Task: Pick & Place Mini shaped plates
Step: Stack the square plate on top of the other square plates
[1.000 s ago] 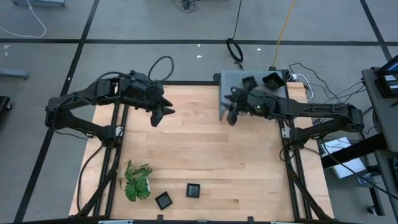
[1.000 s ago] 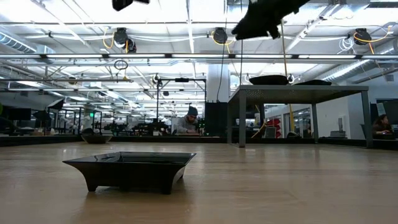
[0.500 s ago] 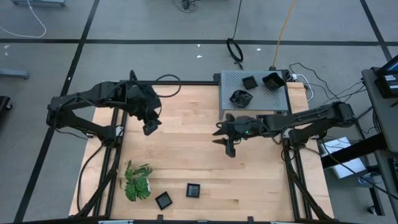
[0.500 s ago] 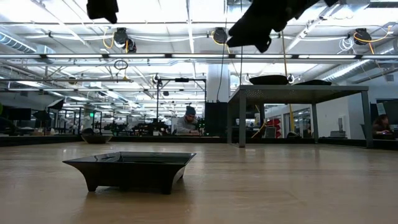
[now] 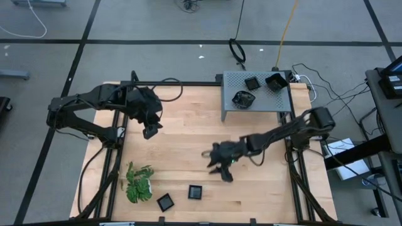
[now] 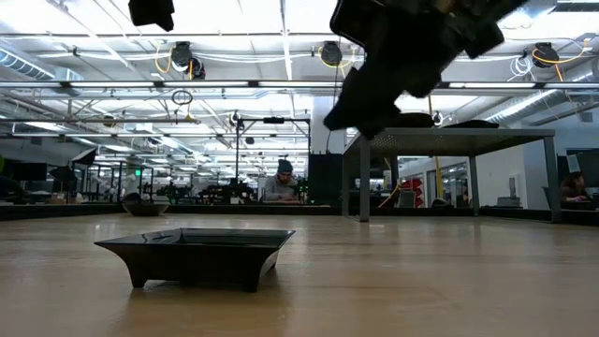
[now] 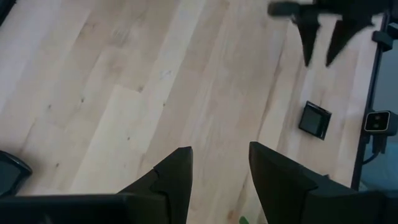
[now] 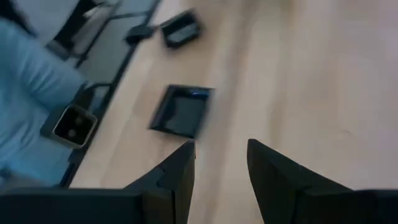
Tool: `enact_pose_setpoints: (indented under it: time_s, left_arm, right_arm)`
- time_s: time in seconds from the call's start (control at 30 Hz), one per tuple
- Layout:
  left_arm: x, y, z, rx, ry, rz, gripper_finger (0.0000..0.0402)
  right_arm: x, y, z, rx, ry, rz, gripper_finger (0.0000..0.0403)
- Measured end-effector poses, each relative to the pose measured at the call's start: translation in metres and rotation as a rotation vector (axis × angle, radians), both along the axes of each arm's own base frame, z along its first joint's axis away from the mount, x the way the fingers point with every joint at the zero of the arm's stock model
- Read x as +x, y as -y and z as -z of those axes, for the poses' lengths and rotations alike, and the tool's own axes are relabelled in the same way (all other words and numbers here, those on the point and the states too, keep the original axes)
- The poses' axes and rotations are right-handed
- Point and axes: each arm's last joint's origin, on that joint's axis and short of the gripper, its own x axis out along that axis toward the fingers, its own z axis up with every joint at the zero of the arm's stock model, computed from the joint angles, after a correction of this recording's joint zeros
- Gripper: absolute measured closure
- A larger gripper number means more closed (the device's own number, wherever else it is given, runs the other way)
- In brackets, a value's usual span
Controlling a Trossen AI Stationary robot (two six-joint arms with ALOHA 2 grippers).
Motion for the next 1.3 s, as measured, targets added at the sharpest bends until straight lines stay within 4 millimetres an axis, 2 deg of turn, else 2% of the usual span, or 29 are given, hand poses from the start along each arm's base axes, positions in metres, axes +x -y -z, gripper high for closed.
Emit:
enact_pose_setpoints:
  time_s: [0.23, 0.43, 0.67, 0.93, 1.3]
  left_arm:
    - [0.000, 0.003, 0.000, 0.003, 0.000, 0.012, 0.0240]
    - [0.000, 0.003, 0.000, 0.024, 0.002, 0.045, 0.0240]
    - [0.000, 0.002, 0.000, 0.031, 0.001, 0.055, 0.0240]
    - [0.000, 0.002, 0.000, 0.030, 0.001, 0.053, 0.0240]
    - [-0.002, 0.003, 0.001, 0.019, -0.024, 0.041, 0.0240]
  right_arm:
    - [0.018, -0.037, 0.033, -0.036, 0.151, -0.125, 0.0266]
    - [0.042, -0.046, 0.054, -0.176, 0.181, -0.123, 0.0264]
    - [0.063, -0.055, 0.068, -0.154, 0.175, -0.154, 0.0265]
    - [0.066, -0.059, 0.077, -0.160, 0.155, -0.166, 0.0265]
    - [0.060, -0.069, 0.081, -0.171, 0.116, -0.202, 0.0298]
